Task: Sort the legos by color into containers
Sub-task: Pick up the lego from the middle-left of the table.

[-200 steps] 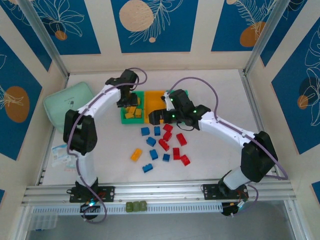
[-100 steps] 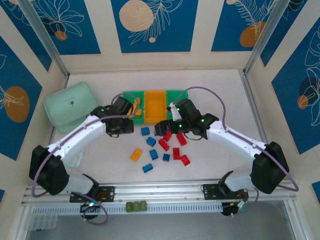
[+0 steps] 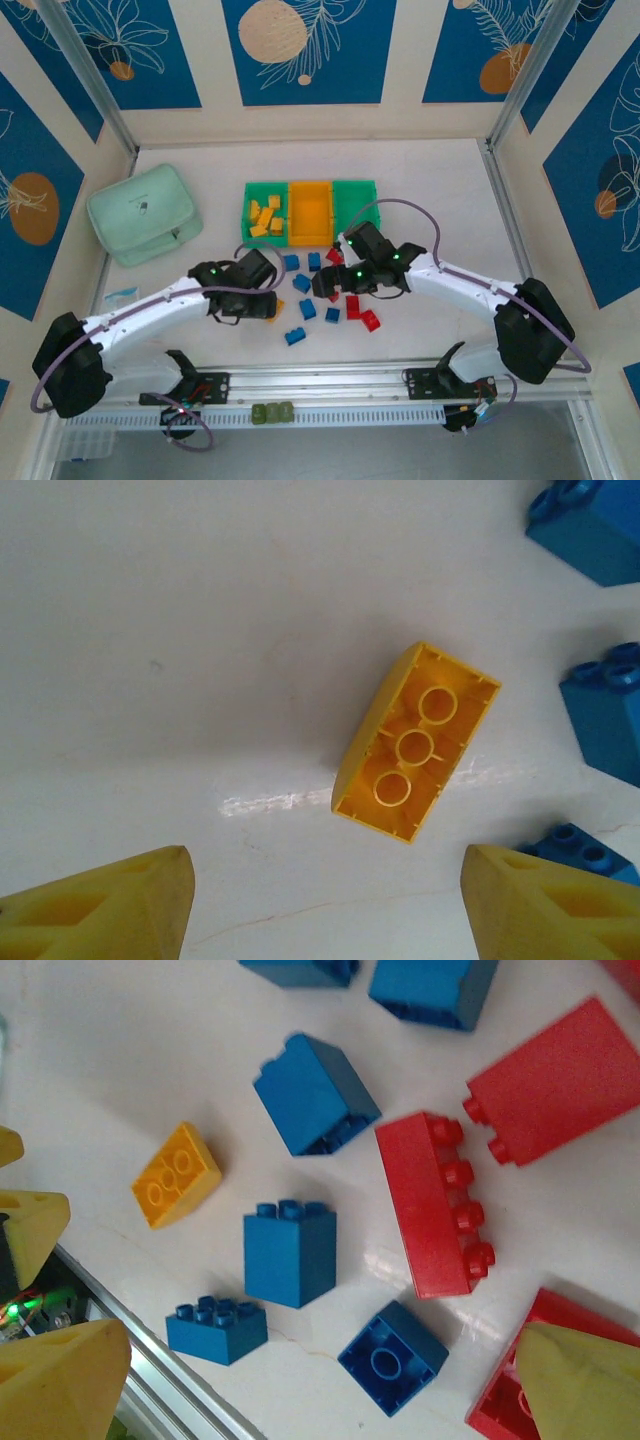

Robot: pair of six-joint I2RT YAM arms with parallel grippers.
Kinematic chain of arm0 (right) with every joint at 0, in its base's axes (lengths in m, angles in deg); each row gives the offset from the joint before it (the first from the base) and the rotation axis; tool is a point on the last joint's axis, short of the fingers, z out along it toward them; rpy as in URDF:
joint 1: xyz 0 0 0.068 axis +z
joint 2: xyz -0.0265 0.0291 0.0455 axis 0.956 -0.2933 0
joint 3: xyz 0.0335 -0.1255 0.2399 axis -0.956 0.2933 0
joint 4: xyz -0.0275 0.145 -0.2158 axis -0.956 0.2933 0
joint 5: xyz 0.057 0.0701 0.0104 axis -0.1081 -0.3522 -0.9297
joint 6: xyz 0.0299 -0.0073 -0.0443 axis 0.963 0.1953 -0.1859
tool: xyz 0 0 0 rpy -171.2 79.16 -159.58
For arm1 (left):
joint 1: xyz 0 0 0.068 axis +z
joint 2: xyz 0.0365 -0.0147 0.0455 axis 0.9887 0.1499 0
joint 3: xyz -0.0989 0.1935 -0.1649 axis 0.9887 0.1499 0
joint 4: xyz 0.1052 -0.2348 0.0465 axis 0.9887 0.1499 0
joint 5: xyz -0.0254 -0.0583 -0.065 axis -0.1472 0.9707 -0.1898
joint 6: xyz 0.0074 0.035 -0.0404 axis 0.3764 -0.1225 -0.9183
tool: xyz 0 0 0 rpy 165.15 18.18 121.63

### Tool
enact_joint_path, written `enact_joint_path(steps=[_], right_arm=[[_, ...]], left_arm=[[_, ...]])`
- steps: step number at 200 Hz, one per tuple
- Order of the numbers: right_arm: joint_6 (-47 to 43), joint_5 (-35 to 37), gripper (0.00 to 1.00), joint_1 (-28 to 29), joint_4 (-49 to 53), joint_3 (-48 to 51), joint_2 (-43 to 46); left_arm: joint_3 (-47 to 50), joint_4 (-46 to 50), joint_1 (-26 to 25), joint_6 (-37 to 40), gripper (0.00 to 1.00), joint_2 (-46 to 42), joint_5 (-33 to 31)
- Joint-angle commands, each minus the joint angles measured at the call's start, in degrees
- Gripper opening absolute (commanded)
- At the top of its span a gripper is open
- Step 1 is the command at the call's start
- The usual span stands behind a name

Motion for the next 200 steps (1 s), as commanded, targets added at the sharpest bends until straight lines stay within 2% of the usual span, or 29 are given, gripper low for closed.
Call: enact_joint_path(steps=[1, 68, 109, 166, 200], right_arm=[[1.75, -0.85, 0.99, 0.49, 0.18, 0.79, 0.17], [3.6, 1.4, 0.99, 0.06, -0.15, 1.21, 1.94], [3.4, 0.79, 0.99, -0.38, 0.42, -0.73, 1.91], [2.19, -0.31, 0.99, -1.47, 0.85, -1.88, 0.71], [1.47, -0.98, 0.99, -2.47, 1.47, -2.62, 1.33]], left_arm=[[1.03, -5.31, -1.14, 0.49, 0.72, 2.28, 0.52], [1.59, -14.77, -1.56, 5.24, 0.69, 10.2, 4.48], [1.38, -16.25, -1.56, 5.99, 0.6, 14.83, 5.37], [1.44, -14.76, -1.56, 4.28, 0.42, 16.56, 1.55], [-0.61, -10.62, -1.56, 3.7, 0.39, 14.95, -0.78]])
